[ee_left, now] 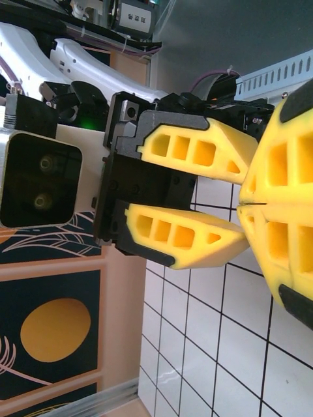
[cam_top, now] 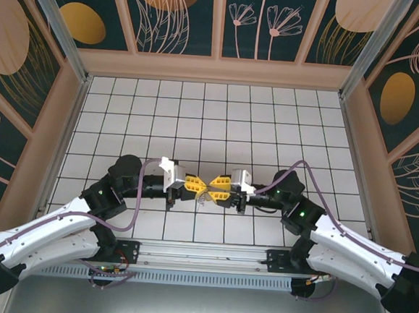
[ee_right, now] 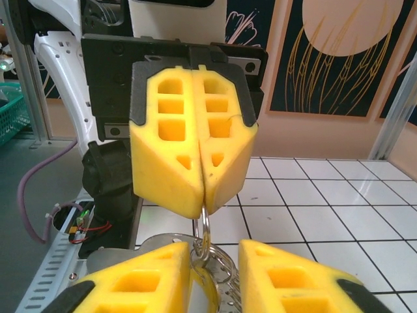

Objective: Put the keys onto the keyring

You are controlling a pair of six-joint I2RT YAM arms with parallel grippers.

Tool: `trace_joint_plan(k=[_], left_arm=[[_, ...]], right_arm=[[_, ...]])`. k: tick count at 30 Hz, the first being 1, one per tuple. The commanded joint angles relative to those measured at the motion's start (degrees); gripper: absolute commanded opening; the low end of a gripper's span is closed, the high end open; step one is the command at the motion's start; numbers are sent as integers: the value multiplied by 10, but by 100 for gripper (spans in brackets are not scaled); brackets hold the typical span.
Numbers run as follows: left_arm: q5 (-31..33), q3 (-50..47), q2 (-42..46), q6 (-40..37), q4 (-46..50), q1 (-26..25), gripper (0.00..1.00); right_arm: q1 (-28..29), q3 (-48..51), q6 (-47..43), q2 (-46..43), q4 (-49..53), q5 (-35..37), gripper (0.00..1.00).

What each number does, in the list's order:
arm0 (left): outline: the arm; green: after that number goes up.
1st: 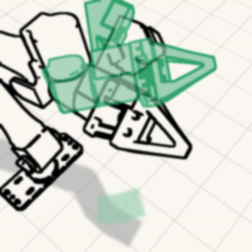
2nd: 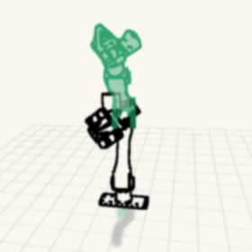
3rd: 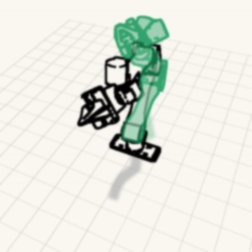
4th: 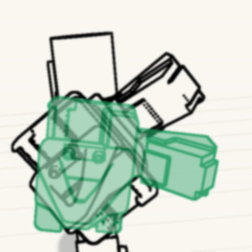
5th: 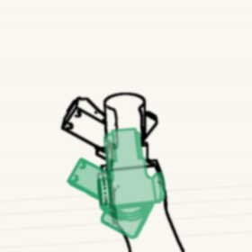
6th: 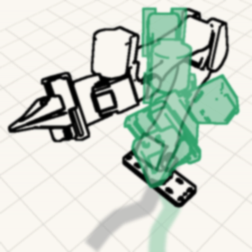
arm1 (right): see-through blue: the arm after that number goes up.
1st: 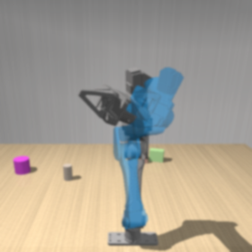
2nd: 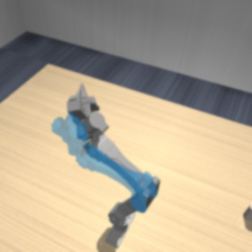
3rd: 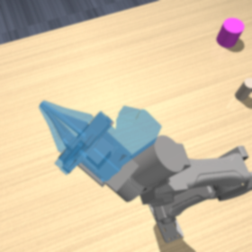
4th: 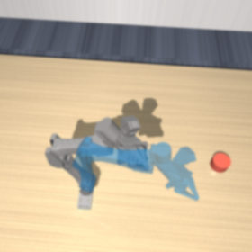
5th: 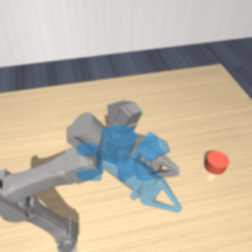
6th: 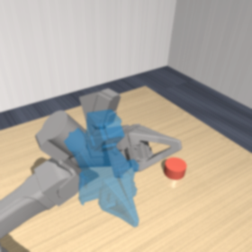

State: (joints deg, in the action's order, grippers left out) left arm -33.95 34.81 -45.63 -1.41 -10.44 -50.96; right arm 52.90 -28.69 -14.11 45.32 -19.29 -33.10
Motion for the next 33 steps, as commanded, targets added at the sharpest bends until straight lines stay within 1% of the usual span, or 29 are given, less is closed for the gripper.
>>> trace_joint_plan(k=[1,3,9,14,17,22,25,26,29,30,31,33], left_arm=[[-14,0,0,-6,-31,1,0],[-14,0,-1,-7,-28,1,0],[-25,2,-8,-6,-26,1,0],[-24,2,-10,-7,-11,1,0],[-22,3,-11,-9,-3,1,0],[-23,11,-17,-12,18,1,0],[-4,30,-27,-23,67,1,0],[3,39,-31,-29,88,1,2],[11,60,-39,-42,140,1,18],[14,66,-39,-46,150,1,22],[20,72,-41,-51,165,1,24],[42,91,-48,-66,199,1,25]], right_arm=[[-3,-6,9,7,-29,-15,21],[-3,-6,7,6,-29,-14,17],[-4,-5,7,7,-36,-14,9],[-4,-4,7,6,-38,-17,5],[-4,-3,6,4,-39,-15,0],[-10,-3,5,-5,-39,-9,0],[-24,-10,3,-11,-20,-19,0],[-28,-16,-2,-11,-4,-20,0],[-30,-33,-22,-7,42,-13,0],[-30,-39,-28,-5,56,-10,0],[-30,-45,-34,-3,71,-5,0],[-30,-59,-48,1,101,11,0]])
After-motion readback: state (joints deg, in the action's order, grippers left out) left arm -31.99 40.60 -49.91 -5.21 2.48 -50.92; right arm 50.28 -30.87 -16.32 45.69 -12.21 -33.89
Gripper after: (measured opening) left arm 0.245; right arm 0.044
